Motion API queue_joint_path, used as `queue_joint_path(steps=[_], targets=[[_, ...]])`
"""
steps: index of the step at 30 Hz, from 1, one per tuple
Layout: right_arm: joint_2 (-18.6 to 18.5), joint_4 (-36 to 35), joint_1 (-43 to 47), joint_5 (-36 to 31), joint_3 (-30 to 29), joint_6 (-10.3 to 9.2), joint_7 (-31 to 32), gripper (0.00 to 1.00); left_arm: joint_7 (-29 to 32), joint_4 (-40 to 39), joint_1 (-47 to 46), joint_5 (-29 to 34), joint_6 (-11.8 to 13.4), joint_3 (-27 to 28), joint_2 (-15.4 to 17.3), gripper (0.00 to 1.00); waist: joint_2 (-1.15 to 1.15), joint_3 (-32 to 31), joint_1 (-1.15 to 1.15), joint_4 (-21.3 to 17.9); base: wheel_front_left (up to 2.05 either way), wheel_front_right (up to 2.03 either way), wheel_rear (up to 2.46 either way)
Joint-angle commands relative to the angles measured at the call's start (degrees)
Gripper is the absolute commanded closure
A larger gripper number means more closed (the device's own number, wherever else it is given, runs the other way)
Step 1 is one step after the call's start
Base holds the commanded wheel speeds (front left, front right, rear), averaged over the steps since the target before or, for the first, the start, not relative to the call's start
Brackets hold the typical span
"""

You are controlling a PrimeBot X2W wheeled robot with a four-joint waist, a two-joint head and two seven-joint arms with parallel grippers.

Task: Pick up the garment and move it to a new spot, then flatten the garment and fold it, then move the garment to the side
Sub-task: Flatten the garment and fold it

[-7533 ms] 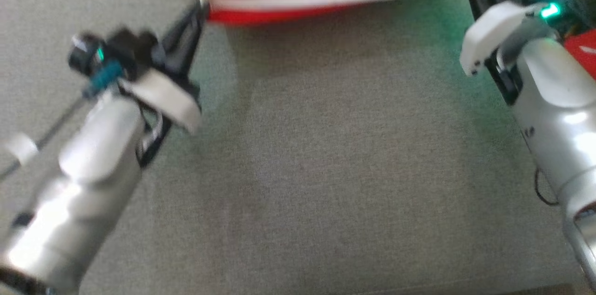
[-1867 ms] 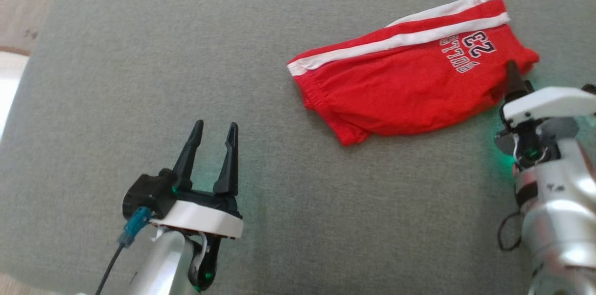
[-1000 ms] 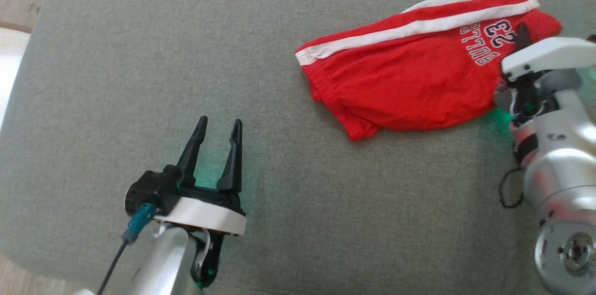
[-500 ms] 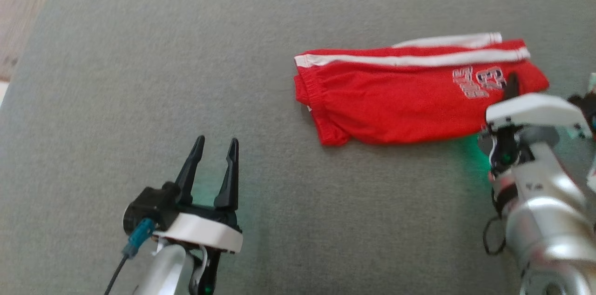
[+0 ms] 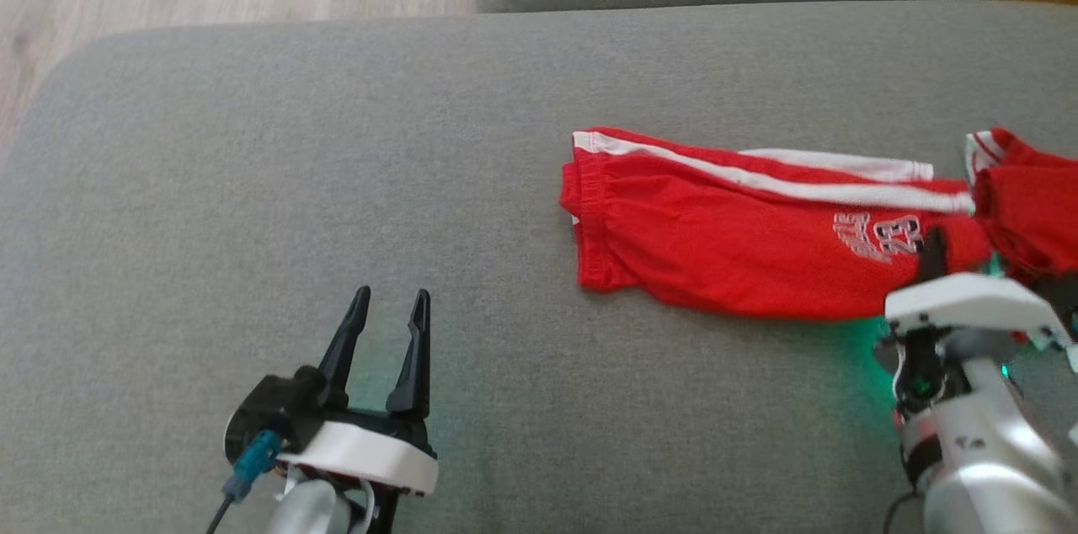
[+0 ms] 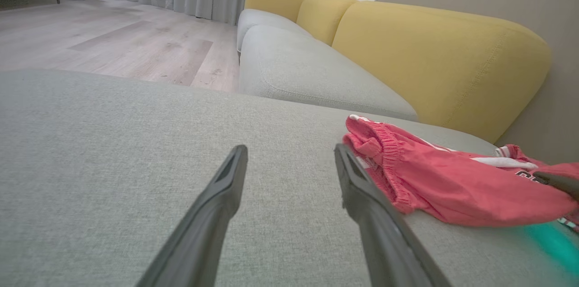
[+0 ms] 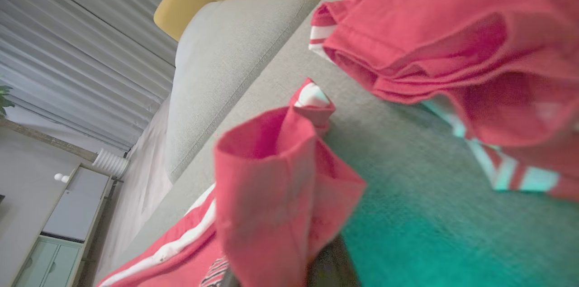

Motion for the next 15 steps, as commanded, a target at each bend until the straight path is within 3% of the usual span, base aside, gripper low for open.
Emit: queue_joint_path(steps=[1, 15], targets=[[-0.3, -1.9, -0.6, -0.1, 1.6, 0.44, -0.7, 1.00, -0.5, -1.6, -1.2, -0.3, 0.1, 1.8, 0.2, 0.00, 0.00, -0.1, 0.01, -0.3, 0.00, 0.00, 0.00], [1.4, -2.8, -4.0, -2.3, 4.2, 0.44, -3.6, 1.00, -0.5, 0.5, -1.1, 0.2, -0.1, -0.1, 0.2, 0.00, 0.00, -1.3, 0.01, 0.1, 0.00, 0.00, 0.00]])
